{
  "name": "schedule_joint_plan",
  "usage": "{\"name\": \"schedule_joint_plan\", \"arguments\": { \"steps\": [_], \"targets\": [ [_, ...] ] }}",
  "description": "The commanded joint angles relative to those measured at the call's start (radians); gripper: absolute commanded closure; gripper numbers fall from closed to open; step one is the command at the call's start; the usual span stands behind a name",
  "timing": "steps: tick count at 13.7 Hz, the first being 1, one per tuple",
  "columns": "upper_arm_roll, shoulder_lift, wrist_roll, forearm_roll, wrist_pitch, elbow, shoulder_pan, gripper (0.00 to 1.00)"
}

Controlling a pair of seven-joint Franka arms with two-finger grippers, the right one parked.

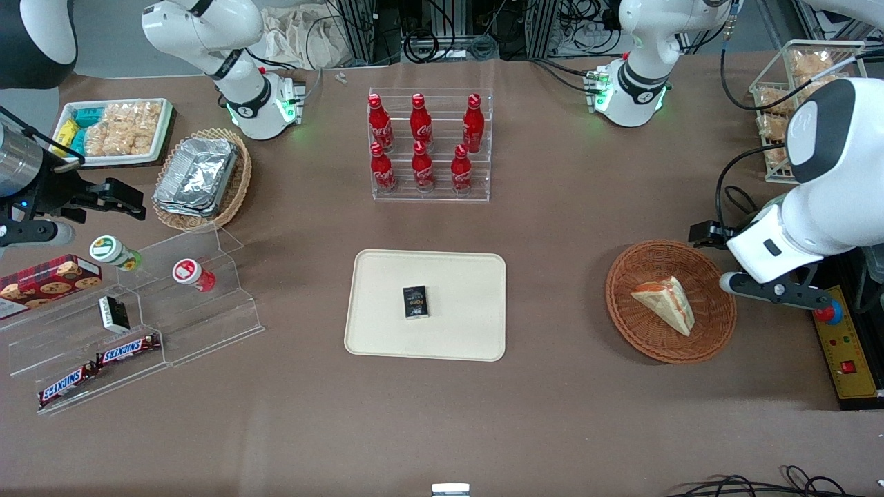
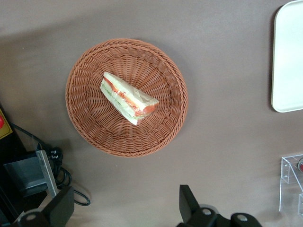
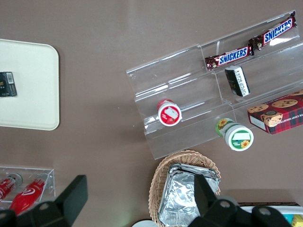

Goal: Place sandwich from basket to tray
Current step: 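Move the left gripper over the sandwich in the wicker basket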

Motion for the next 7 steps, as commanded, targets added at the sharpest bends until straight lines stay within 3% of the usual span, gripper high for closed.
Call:
{"name": "schedule_joint_plan", "arguments": {
  "steps": [1, 7],
  "targets": [
    [0.001, 0.014, -0.015, -0.005, -0.026, 0.037, 0.004, 0.00],
    [0.001, 0.042, -0.073, -0.008, -0.018, 0.037, 0.022, 0.00]
  ]
}}
